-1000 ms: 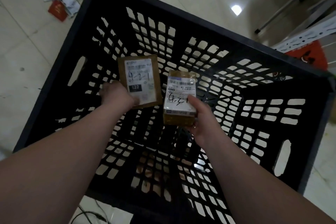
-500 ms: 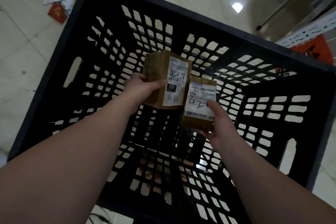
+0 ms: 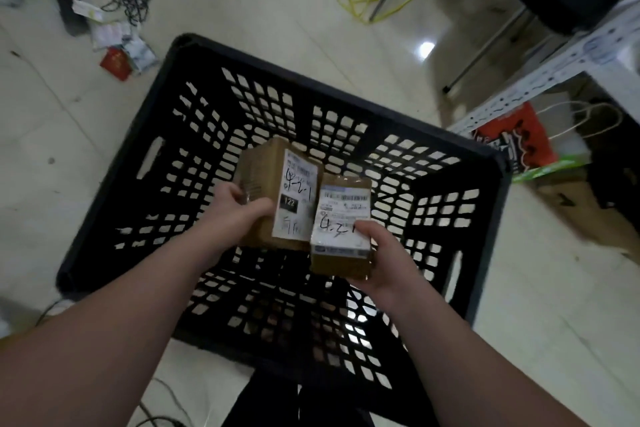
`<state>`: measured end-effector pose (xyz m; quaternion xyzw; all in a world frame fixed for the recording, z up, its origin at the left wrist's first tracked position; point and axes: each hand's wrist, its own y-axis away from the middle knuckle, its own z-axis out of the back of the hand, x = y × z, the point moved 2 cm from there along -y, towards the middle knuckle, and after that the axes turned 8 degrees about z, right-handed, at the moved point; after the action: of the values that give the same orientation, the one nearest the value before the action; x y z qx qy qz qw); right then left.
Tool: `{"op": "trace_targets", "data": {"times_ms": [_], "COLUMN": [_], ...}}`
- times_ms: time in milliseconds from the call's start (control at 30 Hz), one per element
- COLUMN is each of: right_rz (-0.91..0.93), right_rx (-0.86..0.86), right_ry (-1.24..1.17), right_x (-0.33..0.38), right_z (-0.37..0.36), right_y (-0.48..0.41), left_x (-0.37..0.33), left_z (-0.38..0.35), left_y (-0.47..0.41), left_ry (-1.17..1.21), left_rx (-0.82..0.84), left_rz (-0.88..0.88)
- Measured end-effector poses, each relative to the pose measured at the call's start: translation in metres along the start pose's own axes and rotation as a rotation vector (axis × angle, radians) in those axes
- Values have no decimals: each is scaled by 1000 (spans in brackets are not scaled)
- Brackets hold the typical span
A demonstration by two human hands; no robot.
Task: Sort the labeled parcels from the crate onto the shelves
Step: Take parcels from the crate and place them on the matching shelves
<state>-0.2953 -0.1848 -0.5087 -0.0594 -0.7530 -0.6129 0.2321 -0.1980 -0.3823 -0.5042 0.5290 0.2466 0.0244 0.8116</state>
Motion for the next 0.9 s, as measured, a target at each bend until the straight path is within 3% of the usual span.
{"op": "trace_targets", "data": {"times_ms": [367, 667, 900], "right_rz": [131, 303, 440], "right_rx": [217, 332, 293], "right_ry": [-177, -259, -341], "right_x": [51, 53, 50], "right_z": [-6, -13, 9], "right_y": [152, 260, 325], "left_x": [-35, -20, -37], "left_z": [59, 90, 84], "left_y": [162, 262, 329], "left_ry": [335, 426, 371], "left_rx": [-19, 203, 284], "left_rz": [-186, -299, -435]}}
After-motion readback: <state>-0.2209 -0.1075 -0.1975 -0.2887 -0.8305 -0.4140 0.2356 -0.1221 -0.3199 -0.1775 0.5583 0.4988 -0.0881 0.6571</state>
